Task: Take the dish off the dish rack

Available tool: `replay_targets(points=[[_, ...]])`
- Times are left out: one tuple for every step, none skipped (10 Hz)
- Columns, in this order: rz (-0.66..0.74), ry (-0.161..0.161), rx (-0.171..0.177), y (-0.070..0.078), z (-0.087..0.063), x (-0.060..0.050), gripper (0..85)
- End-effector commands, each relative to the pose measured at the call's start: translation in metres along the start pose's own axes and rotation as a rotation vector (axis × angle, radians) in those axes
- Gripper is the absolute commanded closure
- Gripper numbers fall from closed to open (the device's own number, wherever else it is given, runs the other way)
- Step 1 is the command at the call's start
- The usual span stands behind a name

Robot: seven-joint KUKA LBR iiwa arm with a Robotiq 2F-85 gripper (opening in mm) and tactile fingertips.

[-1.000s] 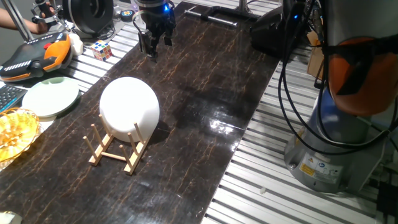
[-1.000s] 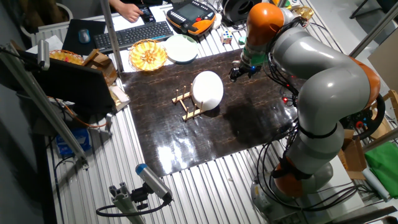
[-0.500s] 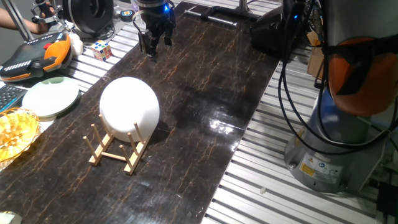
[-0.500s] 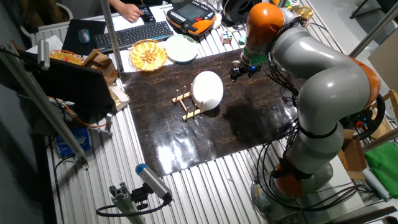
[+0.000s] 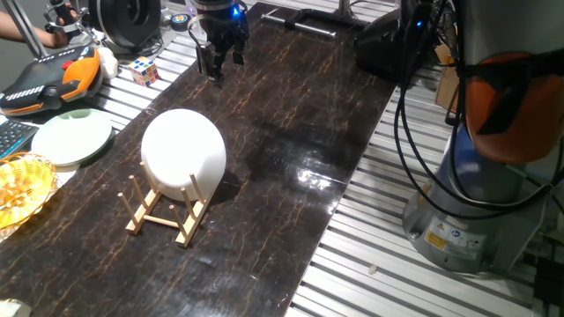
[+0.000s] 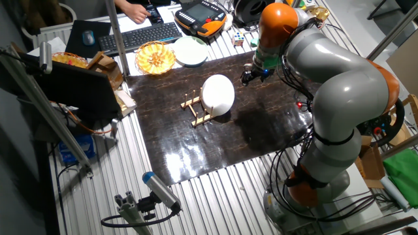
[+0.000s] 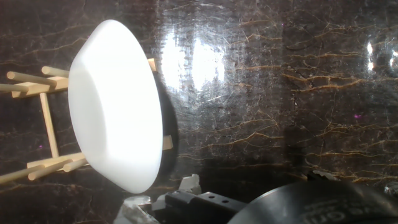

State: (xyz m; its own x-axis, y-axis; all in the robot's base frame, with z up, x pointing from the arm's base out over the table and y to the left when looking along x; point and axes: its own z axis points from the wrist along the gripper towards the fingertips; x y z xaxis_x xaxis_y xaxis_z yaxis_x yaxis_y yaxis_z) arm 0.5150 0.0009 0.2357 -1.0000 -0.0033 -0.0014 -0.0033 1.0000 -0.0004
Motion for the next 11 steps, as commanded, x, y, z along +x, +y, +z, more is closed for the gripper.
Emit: replay_targets(points=[[-0.111, 0.233, 0.122, -0.0002, -0.0002, 0.0, 84.0], [-0.111, 0.233, 0.122, -0.0002, -0.0002, 0.0, 84.0], [-0.111, 0.233, 0.122, -0.0002, -0.0002, 0.0, 84.0], [-0.111, 0.235, 0.122, -0.0002, -0.0002, 0.0, 84.0], [-0.111, 0.233, 0.122, -0.0002, -0.0002, 0.0, 84.0], [-0.111, 0.233, 0.122, -0.0002, -0.0002, 0.0, 84.0], [-0.111, 0.233, 0.122, -0.0002, -0.0002, 0.0001, 84.0], [-0.108, 0.233, 0.123, -0.0003, -0.0002, 0.0, 84.0], [-0.11, 0.233, 0.123, -0.0003, -0.0002, 0.0, 84.0], [-0.116, 0.233, 0.12, -0.0004, -0.0001, 0.0001, 84.0], [-0.118, 0.233, 0.12, -0.0004, -0.0001, 0.0002, 84.0]])
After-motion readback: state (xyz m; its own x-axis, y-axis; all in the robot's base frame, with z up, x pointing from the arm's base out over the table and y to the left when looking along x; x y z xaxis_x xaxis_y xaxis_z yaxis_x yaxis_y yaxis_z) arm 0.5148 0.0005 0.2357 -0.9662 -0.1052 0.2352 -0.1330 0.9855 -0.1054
